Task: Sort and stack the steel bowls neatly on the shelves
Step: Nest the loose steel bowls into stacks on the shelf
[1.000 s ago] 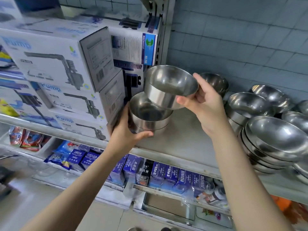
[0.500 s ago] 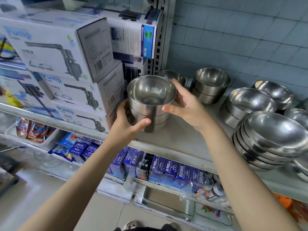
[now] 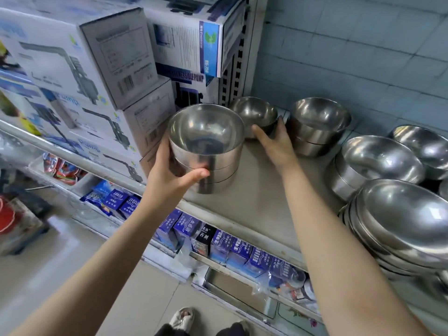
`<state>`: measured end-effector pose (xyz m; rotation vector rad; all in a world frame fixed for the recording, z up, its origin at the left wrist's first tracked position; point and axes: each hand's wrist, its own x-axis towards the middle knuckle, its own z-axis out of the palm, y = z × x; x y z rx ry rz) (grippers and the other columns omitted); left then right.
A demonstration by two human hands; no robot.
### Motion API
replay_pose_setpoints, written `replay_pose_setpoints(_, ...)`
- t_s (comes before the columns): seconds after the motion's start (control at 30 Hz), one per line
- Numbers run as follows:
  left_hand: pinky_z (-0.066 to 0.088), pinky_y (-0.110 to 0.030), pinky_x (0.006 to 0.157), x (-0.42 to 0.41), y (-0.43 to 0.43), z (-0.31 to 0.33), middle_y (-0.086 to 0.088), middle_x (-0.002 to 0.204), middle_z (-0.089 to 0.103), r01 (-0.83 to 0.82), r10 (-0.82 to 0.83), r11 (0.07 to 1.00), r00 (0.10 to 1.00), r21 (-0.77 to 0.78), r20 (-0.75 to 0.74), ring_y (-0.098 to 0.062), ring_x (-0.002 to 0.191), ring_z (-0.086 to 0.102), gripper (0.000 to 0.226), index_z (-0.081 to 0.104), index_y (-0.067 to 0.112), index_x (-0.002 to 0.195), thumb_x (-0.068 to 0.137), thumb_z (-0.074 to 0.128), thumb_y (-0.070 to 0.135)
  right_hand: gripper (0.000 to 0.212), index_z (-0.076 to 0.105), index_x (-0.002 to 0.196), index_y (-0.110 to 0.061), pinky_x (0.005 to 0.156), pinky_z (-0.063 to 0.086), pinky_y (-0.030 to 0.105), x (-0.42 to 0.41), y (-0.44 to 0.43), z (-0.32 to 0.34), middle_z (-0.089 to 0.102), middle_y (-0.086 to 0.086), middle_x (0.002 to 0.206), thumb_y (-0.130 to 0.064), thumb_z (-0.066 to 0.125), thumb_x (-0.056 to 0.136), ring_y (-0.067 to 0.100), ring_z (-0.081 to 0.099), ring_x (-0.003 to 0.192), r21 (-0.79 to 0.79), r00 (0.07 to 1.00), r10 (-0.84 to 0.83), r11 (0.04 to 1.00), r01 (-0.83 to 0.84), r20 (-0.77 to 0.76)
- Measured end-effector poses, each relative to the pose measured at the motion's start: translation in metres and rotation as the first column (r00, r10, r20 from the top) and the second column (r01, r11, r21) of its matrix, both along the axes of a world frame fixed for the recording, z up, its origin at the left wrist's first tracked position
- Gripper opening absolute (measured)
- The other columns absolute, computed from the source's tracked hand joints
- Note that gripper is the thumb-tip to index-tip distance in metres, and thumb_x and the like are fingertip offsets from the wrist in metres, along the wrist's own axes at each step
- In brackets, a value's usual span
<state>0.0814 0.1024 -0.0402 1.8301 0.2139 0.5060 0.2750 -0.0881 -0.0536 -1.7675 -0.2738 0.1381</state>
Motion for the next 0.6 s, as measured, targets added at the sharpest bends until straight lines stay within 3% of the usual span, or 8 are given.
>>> replay_pose_setpoints(0.23,0.038,-0.001,0.092,0.002,-0.002,-0.001,0.026,0.130,0.052,0.014,-0.014,1.000,1.000,-0.003,-0.008,0.015,0.118,0.051,0.097,0.030,0.025,0.149,0.068,0.082,0.028,0.098,0.031,0.148,-0.012,0.101,0.032,0.016,0.015,0.014,-0.007,0.050,0.003,0.144,-0.028,0.089,0.071,0.010,0.044,0.131,0.015,0.985,-0.160,0.987,0.159,0.071)
replay_pose_setpoints(0.33,0.036,0.000,0.094,0.002,-0.001,0.001,0.025,0.135,0.049,0.039,-0.039,0.999,0.999,0.011,-0.004,0.017,0.120,0.048,0.103,0.028,0.024,0.151,0.068,0.088,0.037,0.089,0.043,0.142,-0.014,0.104,0.041,0.024,0.006,0.017,-0.009,0.061,0.000,0.133,-0.033,0.089,0.068,0.009,0.052,0.123,-0.005,0.971,-0.211,0.977,0.213,0.115)
replay_pose_setpoints(0.43,0.035,0.002,0.093,0.001,0.002,0.001,0.022,0.135,0.049,0.057,-0.057,0.998,0.998,0.024,-0.006,0.020,0.118,0.047,0.106,0.029,0.022,0.152,0.063,0.080,0.048,0.074,0.055,0.133,-0.016,0.106,0.047,0.033,-0.016,0.012,-0.008,0.067,-0.008,0.120,-0.033,0.088,0.069,0.008,0.060,0.117,0.056,0.965,-0.241,0.970,0.236,0.101)
replay_pose_setpoints(0.53,0.033,0.001,0.098,0.002,0.005,-0.001,0.011,0.143,0.048,0.072,-0.072,0.996,0.997,0.052,-0.007,0.009,0.126,0.046,0.107,0.027,0.020,0.152,0.064,0.080,0.050,0.075,0.058,0.130,-0.016,0.105,0.049,0.034,-0.046,0.000,0.002,0.069,-0.012,0.117,-0.037,0.088,0.065,0.007,0.064,0.113,0.147,0.952,-0.302,0.945,0.293,0.042)
replay_pose_setpoints(0.6,0.033,-0.011,0.110,0.003,0.010,-0.003,0.006,0.149,0.043,0.094,-0.094,0.993,0.996,0.076,-0.005,-0.003,0.135,0.042,0.111,0.024,0.020,0.153,0.063,0.077,0.059,0.080,0.057,0.133,-0.014,0.103,0.050,0.031,-0.070,-0.011,0.016,0.069,-0.009,0.120,-0.040,0.089,0.064,0.007,0.065,0.113,0.200,0.935,-0.352,0.920,0.337,0.046)
